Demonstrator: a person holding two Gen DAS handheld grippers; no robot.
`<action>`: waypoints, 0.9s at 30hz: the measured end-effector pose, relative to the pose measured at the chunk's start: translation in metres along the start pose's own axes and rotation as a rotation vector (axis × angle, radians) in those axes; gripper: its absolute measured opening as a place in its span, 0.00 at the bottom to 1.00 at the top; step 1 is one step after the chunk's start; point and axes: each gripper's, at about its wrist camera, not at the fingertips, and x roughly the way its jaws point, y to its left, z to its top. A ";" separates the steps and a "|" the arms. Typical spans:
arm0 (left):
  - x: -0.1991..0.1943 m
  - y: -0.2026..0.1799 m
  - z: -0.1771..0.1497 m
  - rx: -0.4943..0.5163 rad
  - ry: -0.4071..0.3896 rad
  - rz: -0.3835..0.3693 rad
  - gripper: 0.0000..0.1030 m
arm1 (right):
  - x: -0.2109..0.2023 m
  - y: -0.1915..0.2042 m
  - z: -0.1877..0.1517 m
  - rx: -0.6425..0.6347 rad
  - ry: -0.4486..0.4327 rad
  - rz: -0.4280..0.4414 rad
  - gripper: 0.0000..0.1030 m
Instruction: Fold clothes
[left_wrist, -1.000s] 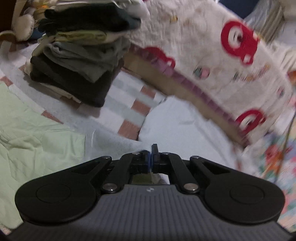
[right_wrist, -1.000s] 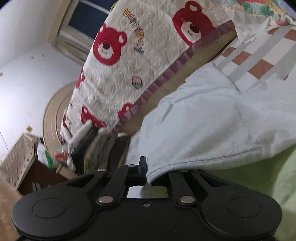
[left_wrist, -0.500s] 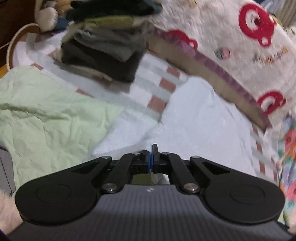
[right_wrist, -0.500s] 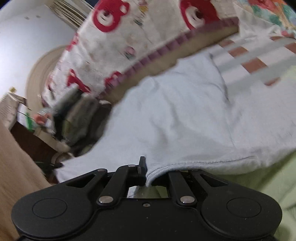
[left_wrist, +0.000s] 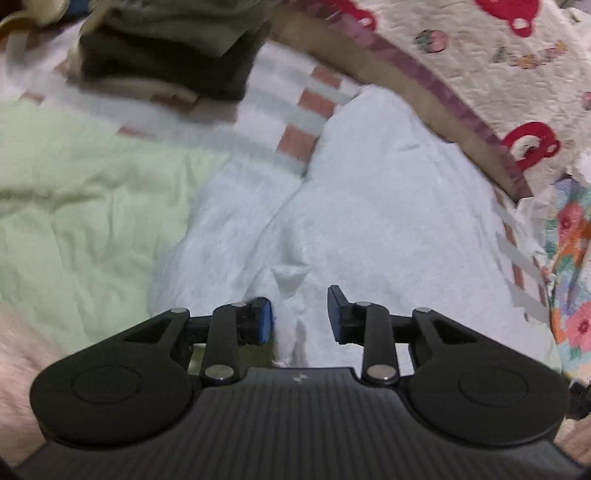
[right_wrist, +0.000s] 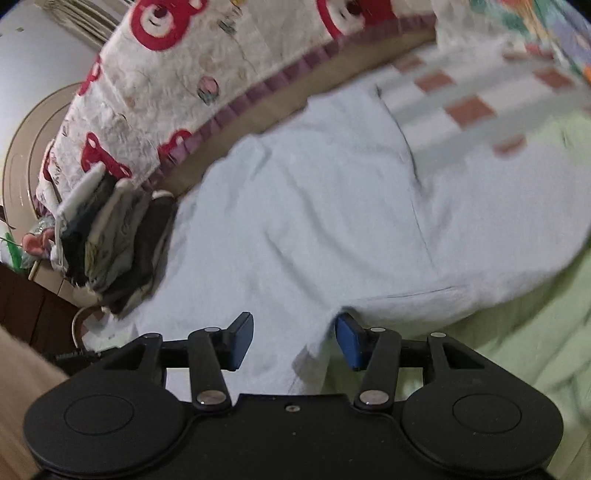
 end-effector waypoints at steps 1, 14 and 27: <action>-0.004 -0.004 0.005 0.011 -0.001 -0.034 0.30 | -0.002 0.008 0.011 -0.029 -0.013 0.006 0.54; -0.049 -0.032 0.078 0.266 -0.038 -0.014 0.53 | 0.087 0.166 0.151 -0.427 0.145 0.130 0.55; 0.079 -0.058 0.172 0.356 -0.203 0.004 0.50 | 0.238 0.319 0.243 -0.724 0.311 -0.103 0.01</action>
